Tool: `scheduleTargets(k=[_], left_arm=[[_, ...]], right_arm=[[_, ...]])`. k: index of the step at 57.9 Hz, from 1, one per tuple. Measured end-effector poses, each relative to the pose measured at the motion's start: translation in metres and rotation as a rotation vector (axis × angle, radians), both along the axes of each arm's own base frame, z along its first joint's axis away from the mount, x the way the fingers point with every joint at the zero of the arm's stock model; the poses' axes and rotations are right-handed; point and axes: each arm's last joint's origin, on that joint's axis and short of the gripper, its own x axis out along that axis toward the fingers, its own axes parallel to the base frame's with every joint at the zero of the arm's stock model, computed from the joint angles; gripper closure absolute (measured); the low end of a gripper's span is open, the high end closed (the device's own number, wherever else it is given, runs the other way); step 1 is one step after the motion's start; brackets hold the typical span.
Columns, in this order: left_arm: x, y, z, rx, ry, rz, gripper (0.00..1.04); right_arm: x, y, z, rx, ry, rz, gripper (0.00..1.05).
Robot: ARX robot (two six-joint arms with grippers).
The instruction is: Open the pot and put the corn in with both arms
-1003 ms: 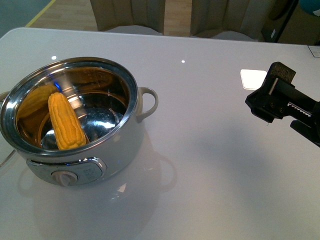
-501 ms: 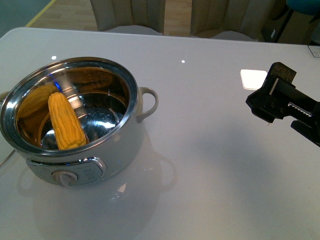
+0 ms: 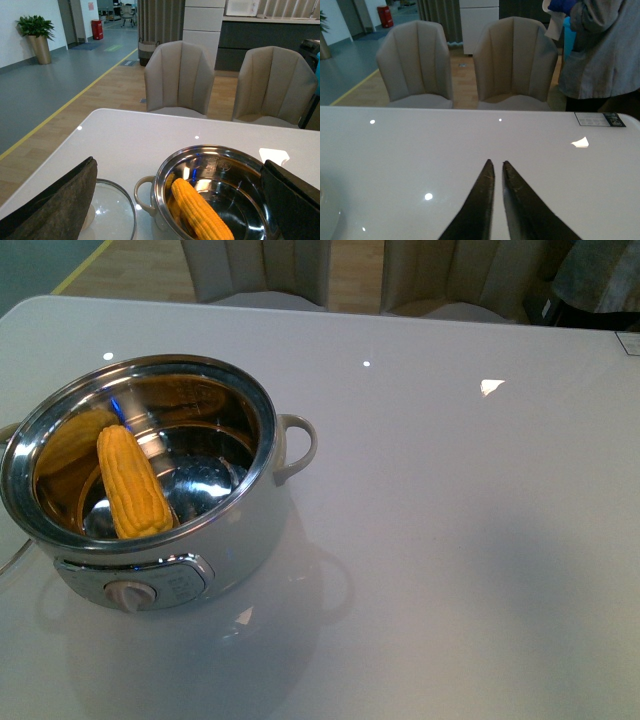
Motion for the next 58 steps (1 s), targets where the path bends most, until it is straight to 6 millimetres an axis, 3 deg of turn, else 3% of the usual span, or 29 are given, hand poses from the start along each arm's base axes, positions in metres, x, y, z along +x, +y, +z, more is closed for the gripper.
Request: scheduleTargets(k=[2,29,58], left_arm=[[0.0,0.0,0.0,0.0,0.0,0.0,0.07],[0.0,0.0,0.0,0.0,0.0,0.0,0.07],[0.0,0.0,0.0,0.0,0.0,0.0,0.07]], right_arm=[[-0.003,-0.002,0.001,-0.007,0.002,0.0,1.03],[-0.036,-0.025,0.021,-0.021,-0.001,-0.006,1.03],[-0.059,-0.025,0.032,-0.021,-0.035,-0.006,1.03]])
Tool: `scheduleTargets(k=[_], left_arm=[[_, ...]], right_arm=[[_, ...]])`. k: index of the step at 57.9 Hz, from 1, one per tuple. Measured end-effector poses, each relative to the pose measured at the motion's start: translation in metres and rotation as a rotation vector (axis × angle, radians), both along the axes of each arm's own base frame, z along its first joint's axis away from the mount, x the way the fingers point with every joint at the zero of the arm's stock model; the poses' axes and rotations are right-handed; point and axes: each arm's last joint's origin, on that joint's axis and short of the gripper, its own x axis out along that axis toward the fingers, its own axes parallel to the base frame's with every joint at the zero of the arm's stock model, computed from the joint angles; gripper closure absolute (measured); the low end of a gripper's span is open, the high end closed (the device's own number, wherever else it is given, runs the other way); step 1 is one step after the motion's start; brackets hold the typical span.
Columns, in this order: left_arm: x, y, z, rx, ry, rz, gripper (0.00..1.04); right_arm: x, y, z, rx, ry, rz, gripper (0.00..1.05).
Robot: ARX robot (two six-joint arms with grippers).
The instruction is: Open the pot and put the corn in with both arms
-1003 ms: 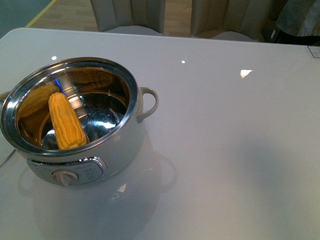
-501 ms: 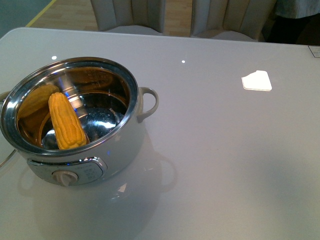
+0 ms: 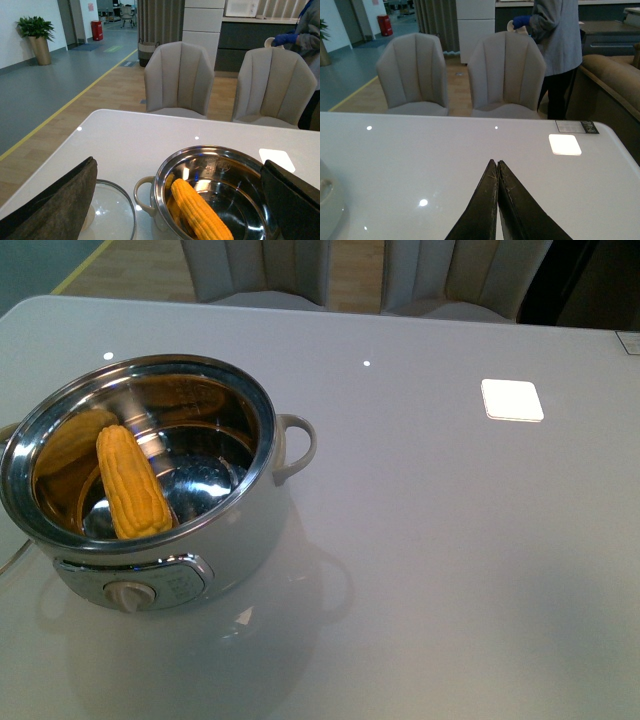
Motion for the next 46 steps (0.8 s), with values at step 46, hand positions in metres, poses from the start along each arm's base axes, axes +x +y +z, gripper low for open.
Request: scheduleTargets(k=[46], left_arm=[[0.0,0.0,0.0,0.0,0.0,0.0,0.07]], right_arm=[[-0.027,0.0,-0.003,0.0,0.004,0.001,1.03]])
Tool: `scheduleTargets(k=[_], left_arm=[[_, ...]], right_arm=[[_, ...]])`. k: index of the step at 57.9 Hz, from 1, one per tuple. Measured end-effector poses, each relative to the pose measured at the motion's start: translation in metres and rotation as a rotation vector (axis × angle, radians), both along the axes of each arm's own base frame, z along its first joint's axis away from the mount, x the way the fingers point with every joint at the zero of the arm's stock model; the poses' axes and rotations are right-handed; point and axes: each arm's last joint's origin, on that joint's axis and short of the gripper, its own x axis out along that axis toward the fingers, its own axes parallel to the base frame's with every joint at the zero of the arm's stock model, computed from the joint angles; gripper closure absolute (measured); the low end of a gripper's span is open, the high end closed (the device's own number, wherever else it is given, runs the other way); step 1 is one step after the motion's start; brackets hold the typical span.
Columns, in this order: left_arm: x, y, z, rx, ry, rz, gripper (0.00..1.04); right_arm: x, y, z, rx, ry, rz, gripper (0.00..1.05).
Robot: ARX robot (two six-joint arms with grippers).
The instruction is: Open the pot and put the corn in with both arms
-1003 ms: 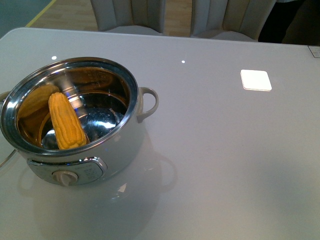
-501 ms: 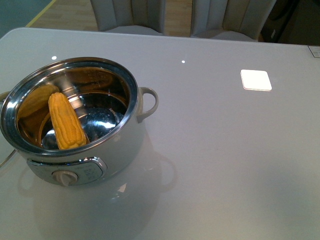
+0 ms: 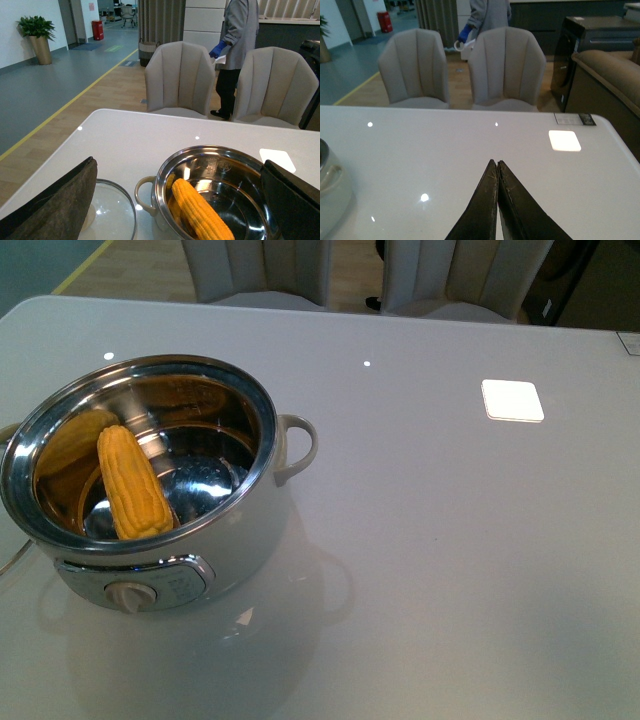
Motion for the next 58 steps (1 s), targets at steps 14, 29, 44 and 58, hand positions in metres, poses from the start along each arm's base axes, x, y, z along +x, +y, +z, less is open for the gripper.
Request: scheduleTargets(k=[14,29,44,58], left_arm=[[0.0,0.0,0.0,0.0,0.0,0.0,0.07],[0.0,0.0,0.0,0.0,0.0,0.0,0.07],[0.0,0.0,0.0,0.0,0.0,0.0,0.07],[0.0,0.0,0.0,0.0,0.0,0.0,0.07]], right_arm=[[-0.0004,0.0,0.0,-0.001,-0.001,0.0,0.89],[-0.0004,0.0,0.0,-0.001,-0.002,-0.001,0.43],[-0.0004,0.0,0.0,-0.001,-0.002,-0.001,0.09],[-0.0005,0.0,0.0001,-0.001,-0.002,-0.001,0.09]])
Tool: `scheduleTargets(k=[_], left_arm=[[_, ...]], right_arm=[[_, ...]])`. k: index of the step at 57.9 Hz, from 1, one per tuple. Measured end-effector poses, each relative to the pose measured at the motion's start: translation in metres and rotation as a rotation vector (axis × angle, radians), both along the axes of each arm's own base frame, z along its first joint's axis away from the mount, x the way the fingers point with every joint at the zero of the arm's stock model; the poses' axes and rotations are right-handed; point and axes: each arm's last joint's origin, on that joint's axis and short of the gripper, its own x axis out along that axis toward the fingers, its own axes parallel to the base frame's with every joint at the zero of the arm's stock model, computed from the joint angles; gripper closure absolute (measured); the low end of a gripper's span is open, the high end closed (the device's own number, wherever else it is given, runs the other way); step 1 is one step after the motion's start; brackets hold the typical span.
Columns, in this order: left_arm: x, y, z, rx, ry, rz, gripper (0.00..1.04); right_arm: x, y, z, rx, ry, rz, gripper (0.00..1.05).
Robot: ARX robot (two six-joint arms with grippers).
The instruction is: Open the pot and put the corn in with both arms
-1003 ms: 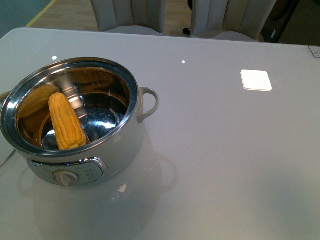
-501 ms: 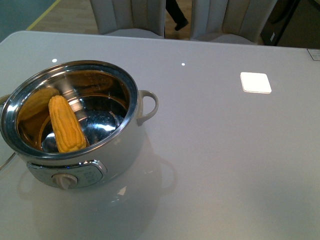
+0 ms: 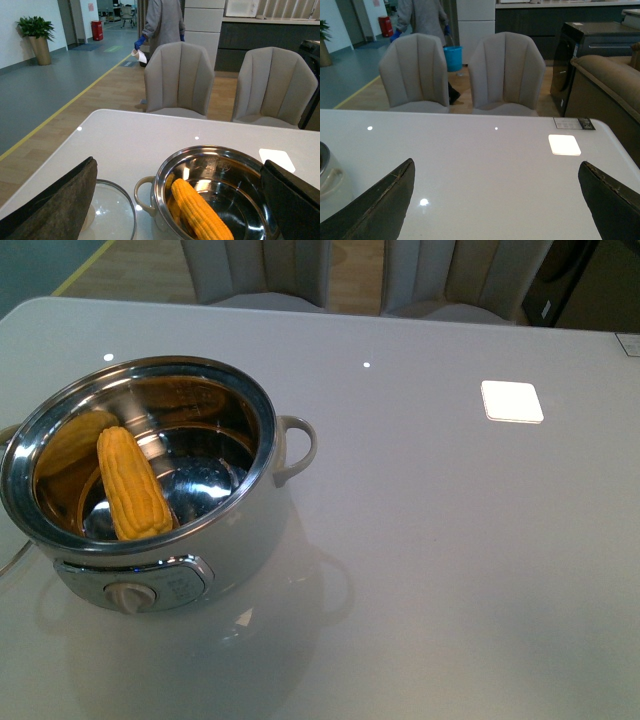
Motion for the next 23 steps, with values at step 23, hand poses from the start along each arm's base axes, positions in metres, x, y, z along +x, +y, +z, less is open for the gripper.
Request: scheduleTargets(k=[23], left_arm=[[0.0,0.0,0.0,0.0,0.0,0.0,0.07]], right_arm=[[0.0,0.0,-0.0001,0.0,0.0,0.0,0.09]])
